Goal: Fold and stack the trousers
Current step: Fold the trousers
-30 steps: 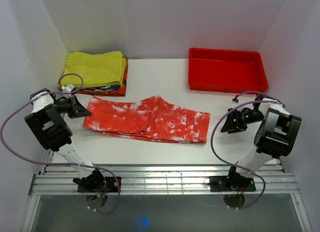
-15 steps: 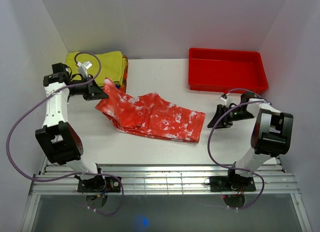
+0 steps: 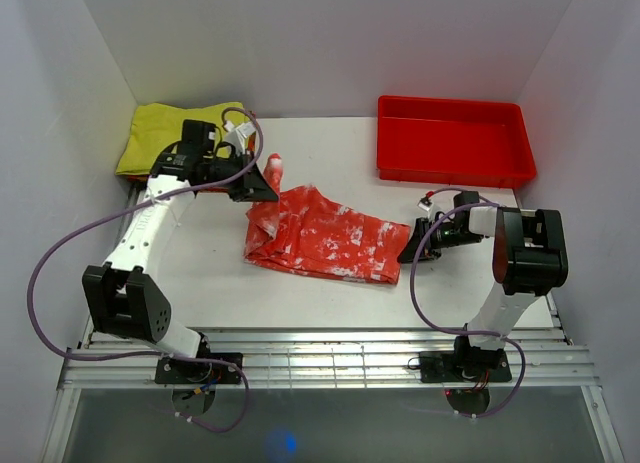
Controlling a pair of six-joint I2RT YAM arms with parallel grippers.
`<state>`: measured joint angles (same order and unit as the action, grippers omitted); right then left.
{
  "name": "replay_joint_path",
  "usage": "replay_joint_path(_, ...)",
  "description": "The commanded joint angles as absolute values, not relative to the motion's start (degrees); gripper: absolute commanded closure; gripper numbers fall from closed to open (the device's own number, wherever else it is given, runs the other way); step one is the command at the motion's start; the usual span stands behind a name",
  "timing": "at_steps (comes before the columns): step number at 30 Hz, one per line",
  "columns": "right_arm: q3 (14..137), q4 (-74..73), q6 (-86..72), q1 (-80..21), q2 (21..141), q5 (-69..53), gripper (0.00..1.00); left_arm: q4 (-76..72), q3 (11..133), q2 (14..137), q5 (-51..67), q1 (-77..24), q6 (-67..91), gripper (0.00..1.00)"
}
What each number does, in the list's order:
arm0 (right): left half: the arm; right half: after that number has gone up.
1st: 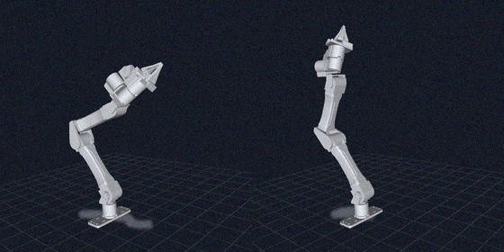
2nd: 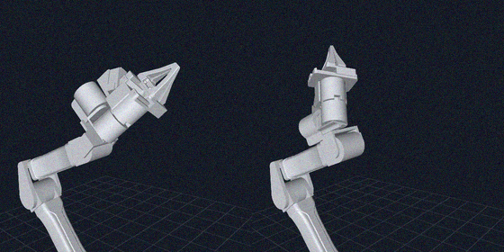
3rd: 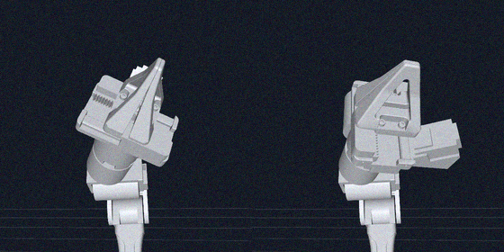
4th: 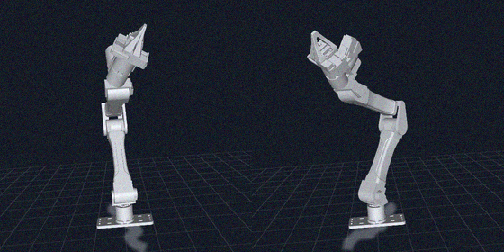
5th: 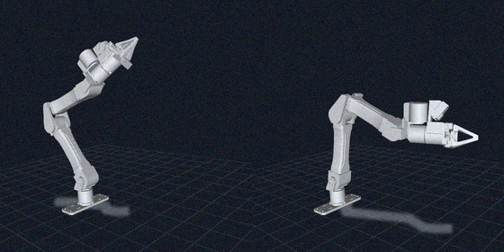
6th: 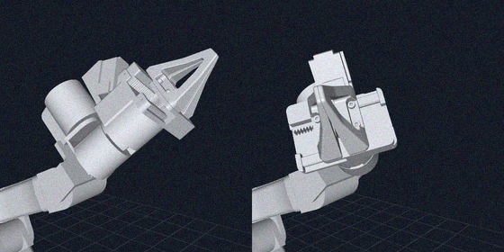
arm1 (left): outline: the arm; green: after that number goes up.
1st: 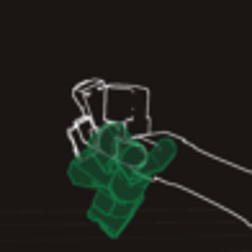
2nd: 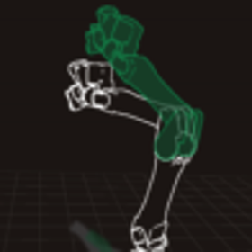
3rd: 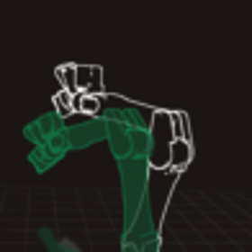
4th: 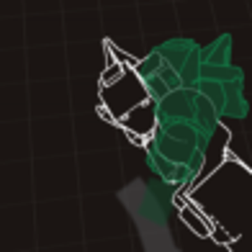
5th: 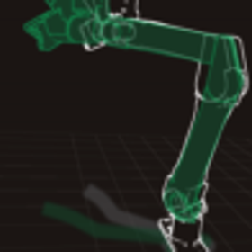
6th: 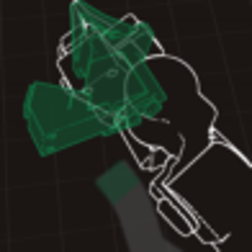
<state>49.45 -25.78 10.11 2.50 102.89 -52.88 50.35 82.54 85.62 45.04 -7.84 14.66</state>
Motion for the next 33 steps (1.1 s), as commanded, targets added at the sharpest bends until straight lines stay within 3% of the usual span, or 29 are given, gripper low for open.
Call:
replay_joint_path(1, 50.0, -21.7, 8.4, 2.1, 102.5, -54.4, 0.82, 43.3, 81.6, 84.0, 43.4, -14.7, 22.4, 1.00)
replay_joint_path(6, 49.9, -21.0, 8.3, 1.9, 102.7, -55.5, 0.88, 36.3, 79.4, 86.1, 38.9, -26.1, 28.8, 1.00)
replay_joint_path(15, 49.7, -20.0, 7.4, 1.8, 102.8, -56.8, 0.90, 31.4, 83.3, 96.1, 33.1, -37.2, 34.3, 1.00)
replay_joint_path(33, 49.7, -22.6, 10.5, 1.8, 102.7, -57.0, 0.92, 23.3, 89.4, 108.9, 30.2, -46.1, 41.8, 1.00)
